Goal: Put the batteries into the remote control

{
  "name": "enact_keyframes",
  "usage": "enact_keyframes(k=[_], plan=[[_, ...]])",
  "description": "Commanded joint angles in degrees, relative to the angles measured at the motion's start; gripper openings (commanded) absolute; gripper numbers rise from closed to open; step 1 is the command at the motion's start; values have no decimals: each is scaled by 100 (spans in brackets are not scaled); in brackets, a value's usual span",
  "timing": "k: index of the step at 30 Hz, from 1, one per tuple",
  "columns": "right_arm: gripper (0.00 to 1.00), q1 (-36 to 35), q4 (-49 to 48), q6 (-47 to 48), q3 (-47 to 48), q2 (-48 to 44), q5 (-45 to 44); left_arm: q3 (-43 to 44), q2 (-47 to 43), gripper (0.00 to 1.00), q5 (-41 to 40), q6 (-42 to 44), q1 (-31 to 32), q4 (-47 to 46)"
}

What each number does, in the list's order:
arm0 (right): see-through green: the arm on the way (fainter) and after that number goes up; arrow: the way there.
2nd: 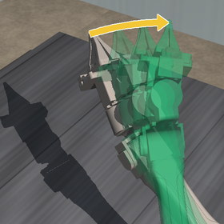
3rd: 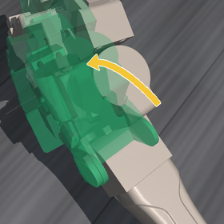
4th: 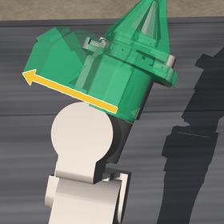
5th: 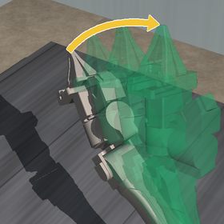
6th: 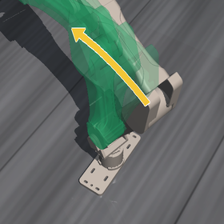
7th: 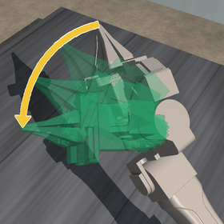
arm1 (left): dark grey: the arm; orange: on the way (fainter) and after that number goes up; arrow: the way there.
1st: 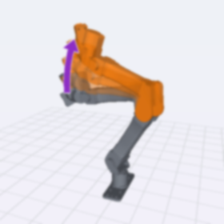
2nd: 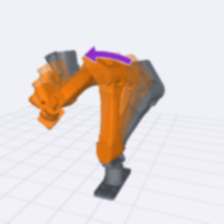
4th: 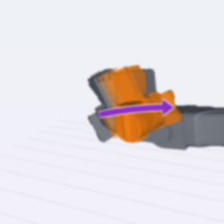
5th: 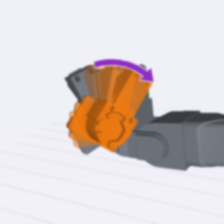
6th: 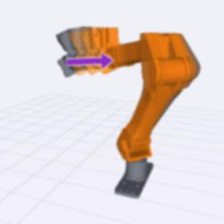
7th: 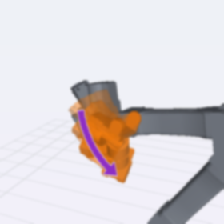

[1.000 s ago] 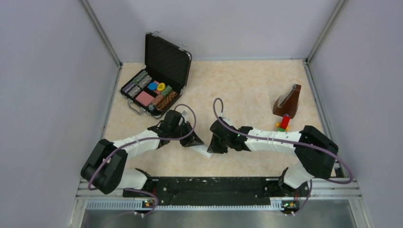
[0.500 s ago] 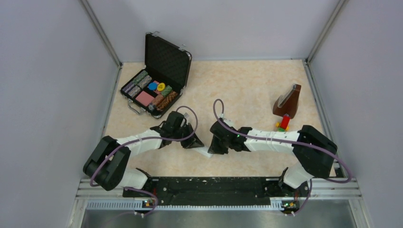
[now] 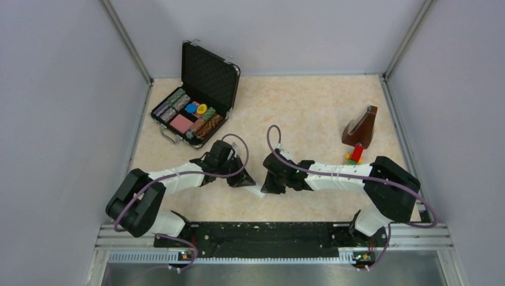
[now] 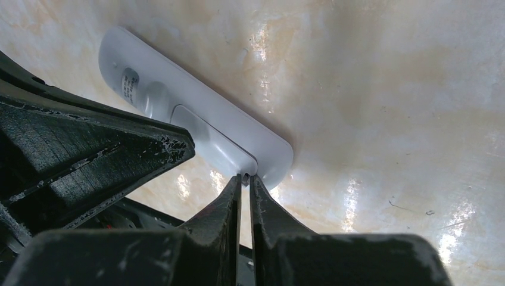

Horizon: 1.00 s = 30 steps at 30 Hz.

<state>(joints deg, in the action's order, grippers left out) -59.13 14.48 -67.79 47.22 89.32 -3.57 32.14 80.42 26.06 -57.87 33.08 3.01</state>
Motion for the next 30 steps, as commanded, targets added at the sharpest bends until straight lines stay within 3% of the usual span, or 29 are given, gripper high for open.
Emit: enact_keyframes(k=[1,21,30], plan=[[7,-31,-266,-86,-20,192,-133,-35,59,9,-90,113,27,-148],[1,-44,501,-25,527,743,-332,-194,220,8,-553,346,68,239],[21,-75,650,381,948,99,-624,-64,416,8,-952,505,103,618]])
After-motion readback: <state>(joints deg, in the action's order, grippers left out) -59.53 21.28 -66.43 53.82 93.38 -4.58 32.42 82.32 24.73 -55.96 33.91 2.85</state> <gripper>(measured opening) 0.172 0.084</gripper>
